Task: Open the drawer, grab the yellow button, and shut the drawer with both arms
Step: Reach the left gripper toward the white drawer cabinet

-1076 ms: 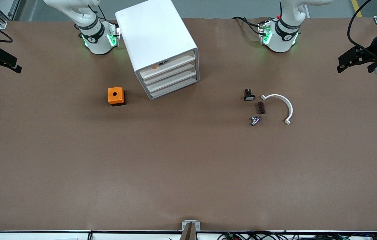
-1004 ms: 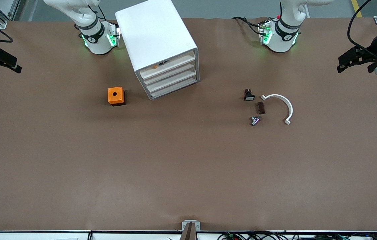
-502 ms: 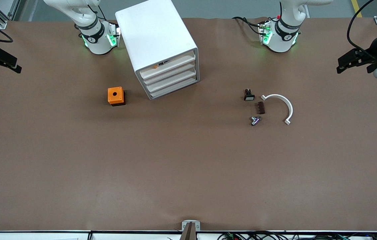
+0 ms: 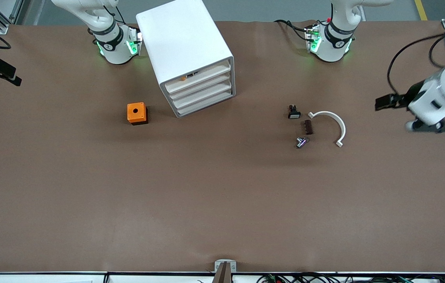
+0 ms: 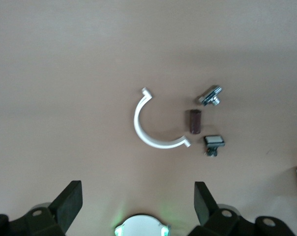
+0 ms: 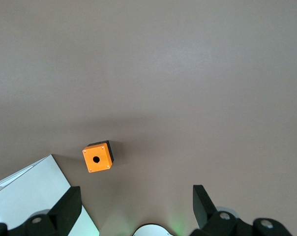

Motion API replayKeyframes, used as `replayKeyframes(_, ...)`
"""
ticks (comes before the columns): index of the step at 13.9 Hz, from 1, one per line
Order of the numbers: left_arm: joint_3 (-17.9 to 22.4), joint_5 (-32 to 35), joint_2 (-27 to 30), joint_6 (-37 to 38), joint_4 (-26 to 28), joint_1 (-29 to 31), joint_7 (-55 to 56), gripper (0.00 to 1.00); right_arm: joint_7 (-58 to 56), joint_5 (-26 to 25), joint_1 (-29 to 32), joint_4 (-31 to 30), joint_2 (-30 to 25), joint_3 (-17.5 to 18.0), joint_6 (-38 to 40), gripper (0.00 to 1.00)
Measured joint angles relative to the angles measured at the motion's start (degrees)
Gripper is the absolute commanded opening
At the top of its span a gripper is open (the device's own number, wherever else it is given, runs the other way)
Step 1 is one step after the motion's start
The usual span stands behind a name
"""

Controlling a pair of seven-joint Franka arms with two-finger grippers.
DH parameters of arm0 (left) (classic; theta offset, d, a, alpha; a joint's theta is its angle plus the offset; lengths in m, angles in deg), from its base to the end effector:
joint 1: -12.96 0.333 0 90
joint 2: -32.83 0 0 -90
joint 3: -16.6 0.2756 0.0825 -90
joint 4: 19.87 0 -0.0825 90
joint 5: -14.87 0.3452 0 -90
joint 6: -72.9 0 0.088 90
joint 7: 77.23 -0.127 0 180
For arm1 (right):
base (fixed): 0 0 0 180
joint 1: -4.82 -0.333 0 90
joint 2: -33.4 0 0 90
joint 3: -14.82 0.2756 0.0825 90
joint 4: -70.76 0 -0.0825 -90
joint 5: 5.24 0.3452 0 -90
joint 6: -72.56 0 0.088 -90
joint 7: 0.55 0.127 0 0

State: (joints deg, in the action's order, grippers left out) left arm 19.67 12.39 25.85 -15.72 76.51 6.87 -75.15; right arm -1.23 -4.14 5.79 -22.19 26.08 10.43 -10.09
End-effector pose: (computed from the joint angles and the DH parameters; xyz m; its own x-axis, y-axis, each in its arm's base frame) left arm 0.5220 -0.0341 0.4520 0.9667 -0.0145 -0.2554 -0.0080 -0.9996 0.0263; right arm 0.4640 -0.0432 0.5939 0.9956 -0.0779 -0.0520 -0.0795 -0.9964 -0.0295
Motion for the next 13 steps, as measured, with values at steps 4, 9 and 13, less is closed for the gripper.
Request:
replayKeyframes(4,-0.5,-1.0,-8.5,-7.1,-0.1,-1.5,0.4,1.0,0.0,0.0,0.0,0.8,0.4,0.0,0.0,1.0)
replayKeyframes(9,-3.6,-1.9,-15.1,-11.3,-0.3,-1.7,10.2,1.0,0.0,-1.2,0.1,0.7,9.9,-0.1,-1.3,1.0)
replayKeyframes(13,-4.3,-7.7,-15.8,-9.7,-1.1,-1.8,24.3,1.0,0.0,-1.3,0.9,1.9,14.3,-0.4,-1.5,1.0)
